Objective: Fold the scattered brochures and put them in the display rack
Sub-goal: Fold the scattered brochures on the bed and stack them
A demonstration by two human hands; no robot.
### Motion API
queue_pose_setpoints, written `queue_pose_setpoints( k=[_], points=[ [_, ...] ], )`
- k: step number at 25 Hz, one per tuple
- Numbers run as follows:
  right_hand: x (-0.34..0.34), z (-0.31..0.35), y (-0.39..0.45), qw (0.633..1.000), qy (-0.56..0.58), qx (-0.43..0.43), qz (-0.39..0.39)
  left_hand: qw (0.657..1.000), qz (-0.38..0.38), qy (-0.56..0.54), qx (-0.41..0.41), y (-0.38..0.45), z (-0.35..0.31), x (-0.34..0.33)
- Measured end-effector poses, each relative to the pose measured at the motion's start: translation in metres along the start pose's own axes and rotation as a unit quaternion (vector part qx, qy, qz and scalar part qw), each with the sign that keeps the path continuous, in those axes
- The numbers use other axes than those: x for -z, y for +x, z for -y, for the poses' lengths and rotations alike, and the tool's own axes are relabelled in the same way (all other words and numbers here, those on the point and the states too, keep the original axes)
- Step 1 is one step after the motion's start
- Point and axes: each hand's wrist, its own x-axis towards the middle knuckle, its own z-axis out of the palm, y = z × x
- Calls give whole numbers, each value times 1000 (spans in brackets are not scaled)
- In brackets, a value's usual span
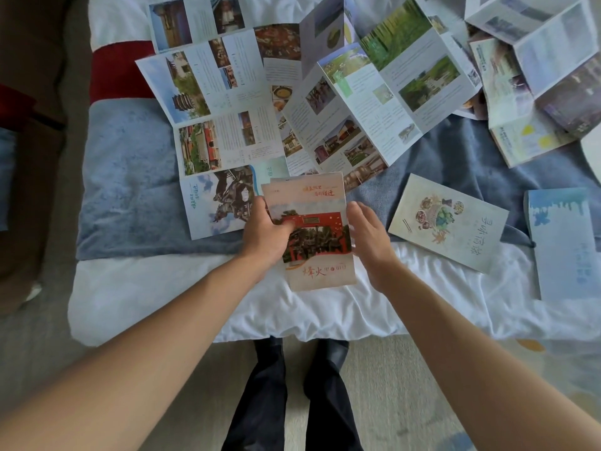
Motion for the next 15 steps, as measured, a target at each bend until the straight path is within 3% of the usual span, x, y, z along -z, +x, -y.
queue_pose_setpoints(
  k=[2, 5, 10, 15],
  points=[
    [1, 1, 1, 1000, 6, 7, 1, 1000, -15, 17, -21, 3, 3, 4],
    [-6, 1, -2, 989, -130, 64, -5, 997, -7, 63, -48, 5, 4, 12],
    [-43, 0, -10, 926, -317, 199, -38, 963, -56, 223, -138, -1, 15, 33],
    [-119, 3, -15, 860, -442, 256, 9, 949, -103, 265, -139, -2, 46, 92]
  ],
)
